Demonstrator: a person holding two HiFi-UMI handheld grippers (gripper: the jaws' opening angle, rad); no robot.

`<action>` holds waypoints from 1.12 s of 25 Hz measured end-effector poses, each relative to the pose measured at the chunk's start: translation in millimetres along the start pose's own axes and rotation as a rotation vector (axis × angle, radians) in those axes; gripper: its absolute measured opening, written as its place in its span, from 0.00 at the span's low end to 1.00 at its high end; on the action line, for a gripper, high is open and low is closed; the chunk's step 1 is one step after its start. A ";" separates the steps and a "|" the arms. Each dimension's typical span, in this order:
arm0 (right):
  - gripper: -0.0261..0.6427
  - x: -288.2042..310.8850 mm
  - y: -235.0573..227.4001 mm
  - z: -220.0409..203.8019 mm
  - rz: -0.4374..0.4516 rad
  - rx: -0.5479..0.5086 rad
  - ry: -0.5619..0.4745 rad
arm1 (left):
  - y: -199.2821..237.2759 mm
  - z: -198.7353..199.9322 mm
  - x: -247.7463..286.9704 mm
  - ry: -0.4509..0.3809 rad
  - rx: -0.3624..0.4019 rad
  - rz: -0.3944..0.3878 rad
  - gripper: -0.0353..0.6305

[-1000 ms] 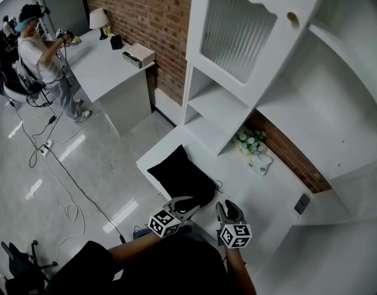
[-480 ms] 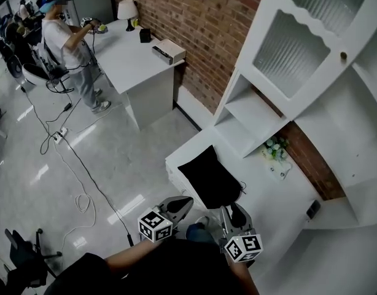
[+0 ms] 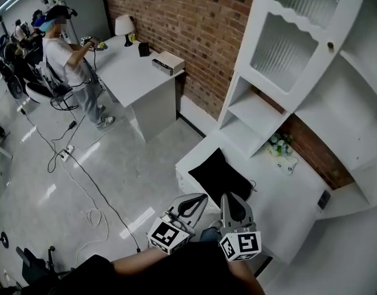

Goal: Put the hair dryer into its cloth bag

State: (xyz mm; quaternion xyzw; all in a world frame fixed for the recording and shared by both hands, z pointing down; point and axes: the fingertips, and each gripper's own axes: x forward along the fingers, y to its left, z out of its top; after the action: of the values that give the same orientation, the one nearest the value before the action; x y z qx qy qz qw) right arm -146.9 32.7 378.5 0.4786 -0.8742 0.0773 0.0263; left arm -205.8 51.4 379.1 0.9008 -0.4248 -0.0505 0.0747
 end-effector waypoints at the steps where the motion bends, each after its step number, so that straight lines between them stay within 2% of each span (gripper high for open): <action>1: 0.08 -1.2 6.4 -3.9 -0.011 0.005 0.014 | -0.3 0.5 0.5 -0.006 -0.011 -0.004 0.08; 5: 0.08 -1.4 20.2 -15.2 -0.064 -0.001 0.049 | 0.5 -5.9 8.5 -0.001 -0.053 -0.009 0.08; 11: 0.07 -3.3 20.6 -10.7 -0.100 -0.037 0.014 | -14.6 -8.3 4.8 0.004 0.000 -0.071 0.08; 22: 0.07 12.3 54.1 -15.5 -0.104 -0.093 0.039 | 10.5 -12.6 -13.1 0.025 0.046 0.022 0.08; 28: 0.06 18.7 69.7 -18.6 -0.103 -0.145 0.063 | 22.4 -9.7 -23.1 0.009 0.033 0.071 0.08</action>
State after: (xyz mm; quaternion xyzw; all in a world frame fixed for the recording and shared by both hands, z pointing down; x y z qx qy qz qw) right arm -216.2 57.1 391.4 0.5170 -0.8506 0.0275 0.0921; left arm -236.0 56.1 393.3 0.8865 -0.4568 -0.0369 0.0635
